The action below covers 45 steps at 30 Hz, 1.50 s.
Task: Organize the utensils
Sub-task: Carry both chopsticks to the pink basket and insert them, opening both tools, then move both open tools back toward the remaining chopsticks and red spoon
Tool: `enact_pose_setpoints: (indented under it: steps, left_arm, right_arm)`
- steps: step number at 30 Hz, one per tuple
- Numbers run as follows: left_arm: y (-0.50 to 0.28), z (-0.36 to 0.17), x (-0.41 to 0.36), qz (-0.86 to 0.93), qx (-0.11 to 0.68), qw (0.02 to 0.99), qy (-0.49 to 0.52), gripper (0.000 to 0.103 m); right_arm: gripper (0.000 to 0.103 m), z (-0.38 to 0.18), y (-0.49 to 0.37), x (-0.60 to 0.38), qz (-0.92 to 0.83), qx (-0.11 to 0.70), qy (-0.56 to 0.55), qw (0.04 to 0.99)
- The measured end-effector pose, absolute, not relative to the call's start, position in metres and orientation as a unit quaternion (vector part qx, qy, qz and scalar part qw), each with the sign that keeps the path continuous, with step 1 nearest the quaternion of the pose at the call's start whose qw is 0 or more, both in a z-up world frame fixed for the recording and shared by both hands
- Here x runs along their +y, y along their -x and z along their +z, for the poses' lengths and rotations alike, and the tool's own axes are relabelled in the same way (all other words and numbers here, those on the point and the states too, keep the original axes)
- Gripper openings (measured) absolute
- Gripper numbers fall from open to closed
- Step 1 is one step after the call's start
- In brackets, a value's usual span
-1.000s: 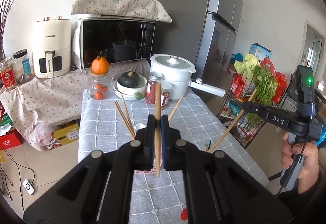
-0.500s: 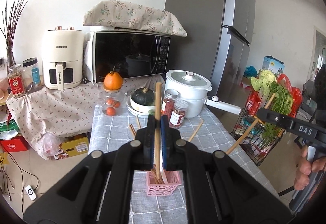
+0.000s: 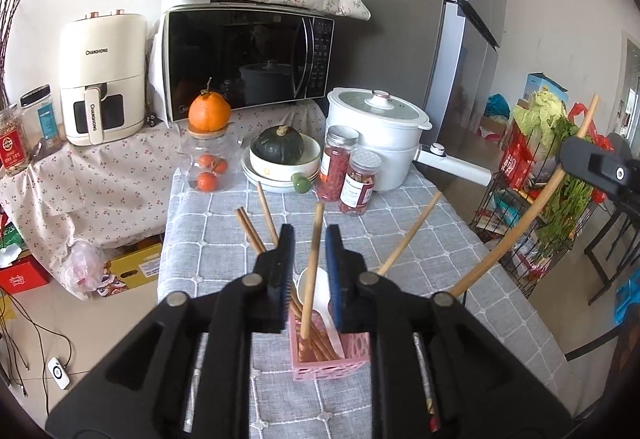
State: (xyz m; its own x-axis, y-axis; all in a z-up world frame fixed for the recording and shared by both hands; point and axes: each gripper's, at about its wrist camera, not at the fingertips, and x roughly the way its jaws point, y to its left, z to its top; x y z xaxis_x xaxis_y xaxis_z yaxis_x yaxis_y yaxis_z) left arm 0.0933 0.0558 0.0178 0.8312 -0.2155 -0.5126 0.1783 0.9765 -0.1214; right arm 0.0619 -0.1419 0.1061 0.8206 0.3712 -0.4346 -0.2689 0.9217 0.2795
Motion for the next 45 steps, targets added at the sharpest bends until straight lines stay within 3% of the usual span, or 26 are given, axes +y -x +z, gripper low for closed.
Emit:
enact_pose_setpoints:
  steps: [1,7,24,27,29,31,37,45]
  left_arm:
    - [-0.094,0.018,0.057,-0.099,0.272,0.957,0.035,0.033]
    - [-0.089,0.021,0.069,-0.085,0.280,0.955,0.052,0.042]
    - [-0.082,-0.006,0.086,-0.087,0.357,0.928,0.059,0.060]
    - [-0.082,-0.010,0.083,-0.090,0.372,0.922,0.053,0.063]
    - [-0.082,-0.013,0.080,-0.090,0.380,0.920,0.045,0.065]
    - [-0.081,-0.014,0.076,-0.093,0.387,0.917,0.039,0.068]
    - [-0.074,-0.016,0.064,-0.109,0.402,0.909,0.028,0.082]
    - [-0.073,-0.035,0.034,-0.139,0.447,0.884,-0.010,0.088]
  right_arm:
    - [0.006,0.105,-0.064,-0.139,0.171,0.248,-0.104,0.948]
    - [0.006,0.093,-0.077,-0.128,0.171,0.255,-0.106,0.946]
    - [0.010,0.025,-0.134,-0.131,0.139,0.350,-0.155,0.913]
    - [0.021,0.026,-0.134,-0.138,0.137,0.348,-0.165,0.913]
    - [0.038,0.030,-0.131,-0.144,0.136,0.341,-0.166,0.915]
    - [0.048,0.036,-0.125,-0.150,0.134,0.332,-0.163,0.919]
    - [0.069,0.043,-0.106,-0.177,0.112,0.332,-0.146,0.925]
    - [0.080,0.024,-0.084,-0.224,0.057,0.377,-0.130,0.915]
